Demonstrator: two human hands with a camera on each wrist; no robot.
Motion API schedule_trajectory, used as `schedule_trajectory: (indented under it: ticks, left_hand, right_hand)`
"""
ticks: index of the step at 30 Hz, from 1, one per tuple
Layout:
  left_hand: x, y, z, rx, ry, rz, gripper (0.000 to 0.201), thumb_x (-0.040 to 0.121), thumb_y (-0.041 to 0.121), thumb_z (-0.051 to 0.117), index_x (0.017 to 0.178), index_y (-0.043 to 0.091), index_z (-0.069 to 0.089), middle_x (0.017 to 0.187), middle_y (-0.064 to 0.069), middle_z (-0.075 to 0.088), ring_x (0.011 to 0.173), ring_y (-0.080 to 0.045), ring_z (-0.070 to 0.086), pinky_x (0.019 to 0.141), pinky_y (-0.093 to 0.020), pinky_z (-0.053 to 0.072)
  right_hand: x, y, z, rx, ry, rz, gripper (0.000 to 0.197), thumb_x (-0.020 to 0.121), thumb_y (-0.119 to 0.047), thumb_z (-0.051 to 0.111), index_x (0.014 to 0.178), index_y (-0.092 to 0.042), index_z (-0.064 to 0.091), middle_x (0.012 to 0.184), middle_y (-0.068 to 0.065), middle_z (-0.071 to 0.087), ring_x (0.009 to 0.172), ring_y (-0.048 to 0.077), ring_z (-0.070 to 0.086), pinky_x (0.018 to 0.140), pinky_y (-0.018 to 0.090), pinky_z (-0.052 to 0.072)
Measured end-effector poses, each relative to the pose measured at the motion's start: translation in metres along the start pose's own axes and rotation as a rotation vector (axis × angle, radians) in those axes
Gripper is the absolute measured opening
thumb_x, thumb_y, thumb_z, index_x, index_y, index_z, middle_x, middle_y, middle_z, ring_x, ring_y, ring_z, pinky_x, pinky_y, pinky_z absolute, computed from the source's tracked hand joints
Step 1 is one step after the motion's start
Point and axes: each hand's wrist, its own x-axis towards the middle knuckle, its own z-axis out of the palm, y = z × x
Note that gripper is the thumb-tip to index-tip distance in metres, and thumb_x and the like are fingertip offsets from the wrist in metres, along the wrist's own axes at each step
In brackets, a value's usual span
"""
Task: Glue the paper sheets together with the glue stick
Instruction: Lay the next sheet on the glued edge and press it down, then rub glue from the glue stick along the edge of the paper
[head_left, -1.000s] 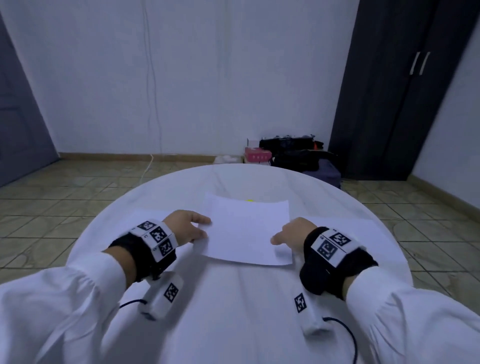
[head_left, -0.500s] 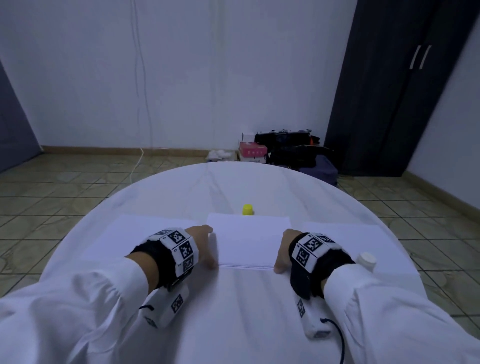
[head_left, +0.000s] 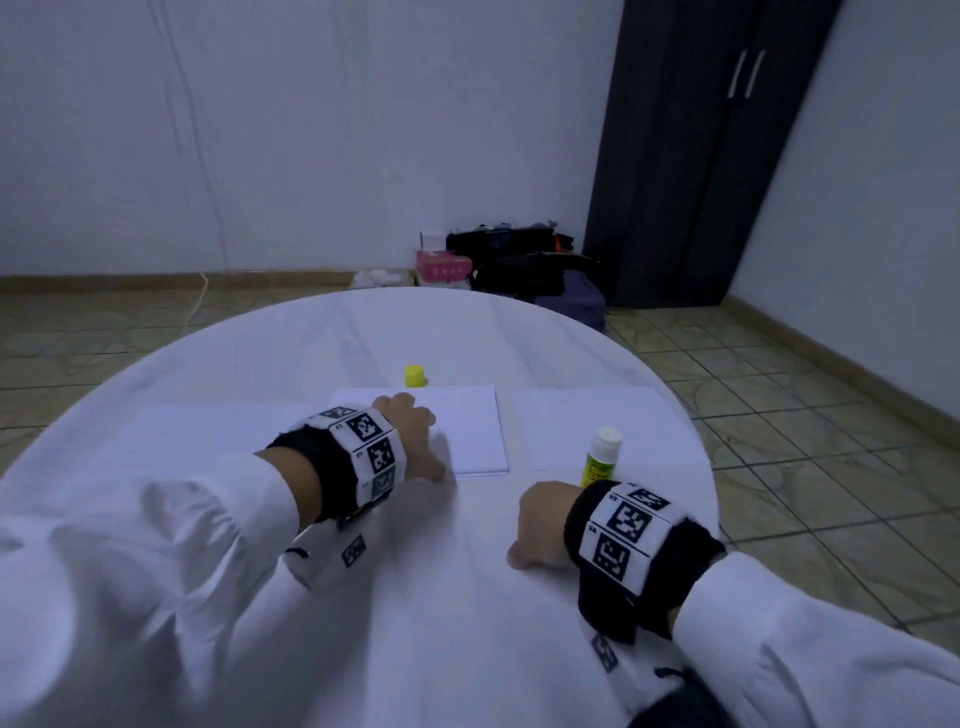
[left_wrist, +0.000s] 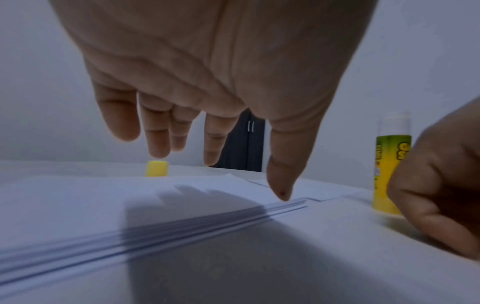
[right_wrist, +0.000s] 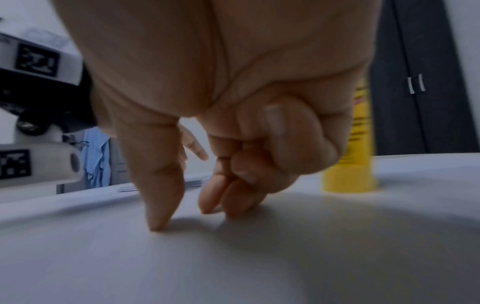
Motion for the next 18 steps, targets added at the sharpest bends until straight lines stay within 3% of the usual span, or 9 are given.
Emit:
schedule_trajectory:
  ticks: [4,7,9,11,13,15,17,18]
  left_hand:
    - [0.021,0.046,-0.012,0.032,-0.023,0.081,0.069,0.083,0.061,0.056,0.140,0.027,0.043,0.144,0.001,0.043,0.134,-0.027,0.035,0.110,-0.041,0.028]
    - [0.045,0.072,-0.020,0.018,-0.053,0.099,0.066,0.083,0.062,0.055,0.135,0.023,0.049,0.137,0.000,0.050,0.128,-0.028,0.041,0.105,-0.042,0.036]
    - [0.060,0.086,-0.027,0.009,-0.053,0.102,0.070,0.083,0.064,0.055,0.138,0.021,0.046,0.139,-0.003,0.048,0.130,-0.029,0.039,0.105,-0.042,0.037]
    - [0.070,0.099,-0.031,0.019,-0.047,0.086,0.077,0.081,0.068,0.055,0.141,0.021,0.042,0.141,-0.007,0.044,0.132,-0.030,0.036,0.105,-0.043,0.036]
    - [0.083,0.109,-0.030,0.024,-0.046,0.067,0.094,0.072,0.077,0.056,0.144,0.020,0.035,0.142,-0.011,0.040,0.132,-0.032,0.037,0.104,-0.048,0.037]
    - [0.094,0.115,-0.027,0.041,-0.068,0.043,0.117,0.061,0.086,0.054,0.148,0.015,0.022,0.149,-0.014,0.033,0.136,-0.035,0.032,0.105,-0.054,0.035]
    - [0.103,0.118,-0.025,0.034,-0.087,0.006,0.130,0.057,0.087,0.056,0.151,0.010,0.009,0.155,-0.016,0.022,0.141,-0.036,0.026,0.108,-0.055,0.031]
    - [0.105,0.123,-0.025,0.018,-0.103,-0.016,0.131,0.058,0.085,0.059,0.150,0.007,0.010,0.154,-0.017,0.024,0.139,-0.036,0.029,0.108,-0.053,0.032]
  right_hand:
    - [-0.017,0.044,0.013,-0.092,-0.098,-0.015,0.026,0.092,-0.025,0.050,0.071,-0.009,0.047,0.085,0.009,0.056,0.080,0.024,0.051,0.075,0.030,0.046]
    - [-0.025,0.074,0.013,-0.095,-0.131,0.080,0.008,0.092,-0.018,0.053,0.094,-0.012,0.057,0.083,0.007,0.053,0.086,0.021,0.051,0.072,0.026,0.040]
    - [-0.020,0.093,0.009,-0.129,-0.111,0.120,0.025,0.092,-0.021,0.053,0.111,-0.007,0.062,0.104,0.010,0.061,0.099,0.025,0.058,0.082,0.029,0.044]
    - [-0.009,0.111,0.002,-0.145,-0.033,0.160,0.029,0.094,-0.020,0.046,0.116,-0.006,0.058,0.121,0.012,0.059,0.111,0.027,0.056,0.092,0.032,0.044]
    - [0.000,0.127,-0.004,-0.103,0.095,0.201,0.033,0.090,-0.020,0.046,0.122,-0.014,0.050,0.127,0.008,0.049,0.119,0.027,0.048,0.100,0.037,0.041]
    - [0.011,0.138,-0.008,-0.108,0.097,0.198,0.048,0.088,-0.022,0.045,0.134,-0.020,0.037,0.141,0.007,0.035,0.131,0.028,0.034,0.107,0.043,0.033]
    - [0.024,0.146,-0.009,-0.118,0.046,0.175,0.055,0.095,-0.023,0.043,0.146,-0.017,0.025,0.153,0.009,0.023,0.139,0.028,0.026,0.111,0.037,0.027]
    - [0.025,0.144,-0.011,-0.117,0.026,0.168,0.051,0.098,-0.021,0.040,0.146,-0.010,0.025,0.153,0.012,0.025,0.139,0.027,0.028,0.108,0.031,0.028]
